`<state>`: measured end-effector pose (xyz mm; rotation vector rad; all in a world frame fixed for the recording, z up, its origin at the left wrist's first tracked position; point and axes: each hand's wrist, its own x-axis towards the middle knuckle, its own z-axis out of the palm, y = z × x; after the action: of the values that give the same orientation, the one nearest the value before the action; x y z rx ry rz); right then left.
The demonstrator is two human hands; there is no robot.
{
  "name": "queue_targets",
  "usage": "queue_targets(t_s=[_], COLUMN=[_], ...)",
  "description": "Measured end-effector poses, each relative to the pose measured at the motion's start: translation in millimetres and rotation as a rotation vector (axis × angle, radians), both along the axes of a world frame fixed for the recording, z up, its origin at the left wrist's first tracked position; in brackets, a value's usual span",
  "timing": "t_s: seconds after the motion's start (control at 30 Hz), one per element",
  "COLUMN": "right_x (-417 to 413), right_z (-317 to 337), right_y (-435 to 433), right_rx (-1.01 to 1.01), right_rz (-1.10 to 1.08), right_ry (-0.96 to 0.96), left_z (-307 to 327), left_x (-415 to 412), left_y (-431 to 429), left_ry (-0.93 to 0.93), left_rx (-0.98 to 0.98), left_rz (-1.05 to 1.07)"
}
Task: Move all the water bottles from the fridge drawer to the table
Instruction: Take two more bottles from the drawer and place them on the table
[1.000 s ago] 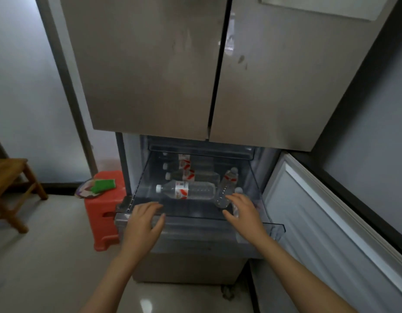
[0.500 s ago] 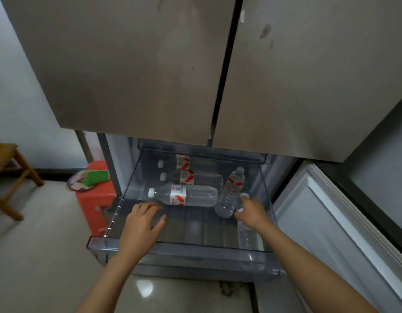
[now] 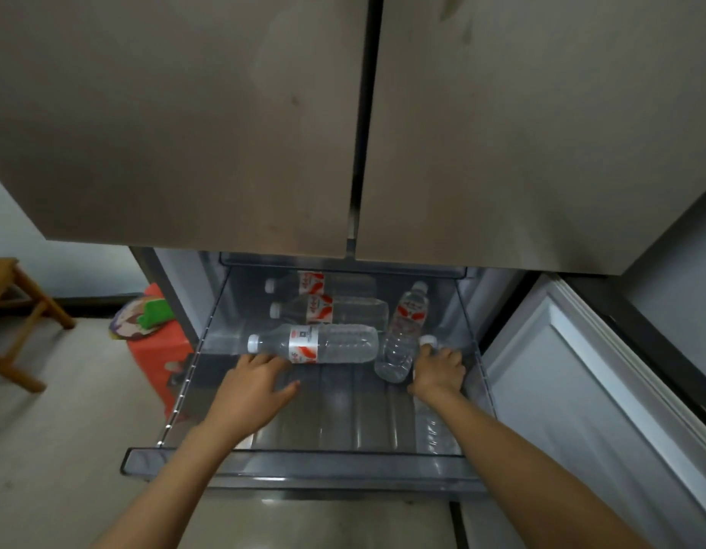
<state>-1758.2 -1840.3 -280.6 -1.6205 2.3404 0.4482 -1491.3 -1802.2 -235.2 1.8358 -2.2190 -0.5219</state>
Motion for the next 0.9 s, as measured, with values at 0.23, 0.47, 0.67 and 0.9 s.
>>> queue_targets(t_s=[0.23, 0.47, 0.67, 0.9], right_x=[-8, -6, -2, 8], right_z=[6, 30, 48, 46], right_y=[13, 36, 62, 71], right_rx=[-0.124, -0.378, -0.569, -0.697], right_rz=[-0.137, -0.040, 0.086, 0.114], right_ry=[-0.299, -0.504, -0.611, -0.693], left_z=[-28, -52, -55, -32], left_x=[-17, -3, 10, 13], left_y=[-76, -96, -97, -81], left_ry=[-0.336, -0.435, -0.420, -0.320], left_rx=[0.205, 0.226, 0.213, 0.274], left_rz=[-0.010, -0.008, -0.072, -0.158])
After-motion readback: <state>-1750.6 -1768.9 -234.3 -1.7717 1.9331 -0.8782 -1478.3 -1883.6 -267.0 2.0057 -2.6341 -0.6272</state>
